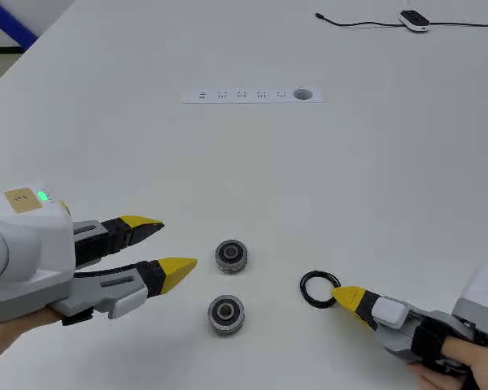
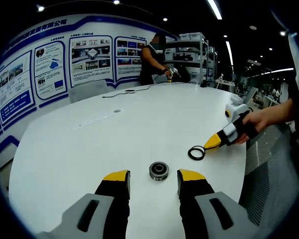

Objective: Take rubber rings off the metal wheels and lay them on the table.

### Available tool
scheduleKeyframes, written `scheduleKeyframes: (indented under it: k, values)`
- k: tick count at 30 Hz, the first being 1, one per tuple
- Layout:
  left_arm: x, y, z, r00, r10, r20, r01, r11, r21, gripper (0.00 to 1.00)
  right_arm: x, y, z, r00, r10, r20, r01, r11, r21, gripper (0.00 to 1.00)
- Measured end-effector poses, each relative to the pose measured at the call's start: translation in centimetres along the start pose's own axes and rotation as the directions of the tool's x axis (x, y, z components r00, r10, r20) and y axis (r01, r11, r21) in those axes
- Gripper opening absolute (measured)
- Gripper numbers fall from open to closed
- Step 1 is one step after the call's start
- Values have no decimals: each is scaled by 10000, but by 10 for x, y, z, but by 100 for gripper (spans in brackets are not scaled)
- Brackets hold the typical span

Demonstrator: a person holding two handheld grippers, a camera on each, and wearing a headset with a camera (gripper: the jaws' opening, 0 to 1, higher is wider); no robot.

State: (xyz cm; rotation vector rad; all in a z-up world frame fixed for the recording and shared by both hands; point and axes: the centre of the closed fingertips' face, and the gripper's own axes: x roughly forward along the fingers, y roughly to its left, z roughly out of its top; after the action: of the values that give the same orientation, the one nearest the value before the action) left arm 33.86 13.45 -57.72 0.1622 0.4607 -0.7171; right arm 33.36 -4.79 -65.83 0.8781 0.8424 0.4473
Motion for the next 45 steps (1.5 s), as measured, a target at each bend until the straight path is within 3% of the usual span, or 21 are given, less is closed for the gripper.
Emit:
scheduleKeyframes:
  k: [5, 8, 10, 14, 16, 22, 25, 28, 35, 37, 41, 45]
  values:
    - [-3, -2, 1, 9999, 30, 98, -30, 10000, -36, 40, -2, 0, 6, 9998, 73, 181, -70, 9998, -191, 10]
    - [-6, -2, 2, 9998, 81, 155, -81, 10000, -46, 40, 1, 5, -3, 9993, 138, -353, -157, 9985, -521, 11]
    - [-7, -2, 2, 9998, 120, 175, -119, 9999, -49, 40, 1, 5, -5, 9991, 31, -419, -68, 9960, -892, 12]
    - [-13, -3, 3, 9994, 235, 264, -233, 9997, -76, 40, -3, 5, -6, 9982, -194, -559, 84, 9818, -1896, 16]
    - [-15, -3, 1, 9992, 281, 283, -279, 9996, -84, 39, -6, 3, -5, 9972, -515, -549, 353, 9645, -2618, 19]
    - [-21, -6, 1, 9984, 400, 399, -395, 9991, -132, 40, -15, 6, 0, 9986, -379, -367, 260, 9591, -2819, 20]
    - [-24, -6, 0, 9977, 511, 446, -503, 9985, -199, 42, -20, 5, 5, 9992, -338, -233, 232, 9328, -3597, 22]
    - [-28, -4, -1, 9963, 698, 509, -685, 9973, -280, 44, -27, 5, 12, 9995, -324, -12, 284, 8917, -4517, 25]
    - [-38, -3, -5, 9926, 1031, 643, -1007, 9941, -400, 51, -46, 7, 31, 9980, -276, 565, 549, 8219, -5669, 31]
    - [-42, -3, -6, 9909, 1147, 708, -1118, 9928, -439, 53, -51, 10, 38, 9967, -224, 778, 649, 7961, -6017, 32]
    - [-48, -5, -9, 9890, 1230, 823, -1180, 9910, -635, 55, -58, 15, 45, 9955, -61, 949, 654, 7688, -6361, 36]
    - [-51, -11, -15, 9892, 1209, 824, -1150, 9907, -732, 57, -61, 18, 46, 9948, 39, 1018, 635, 7581, -6491, 39]
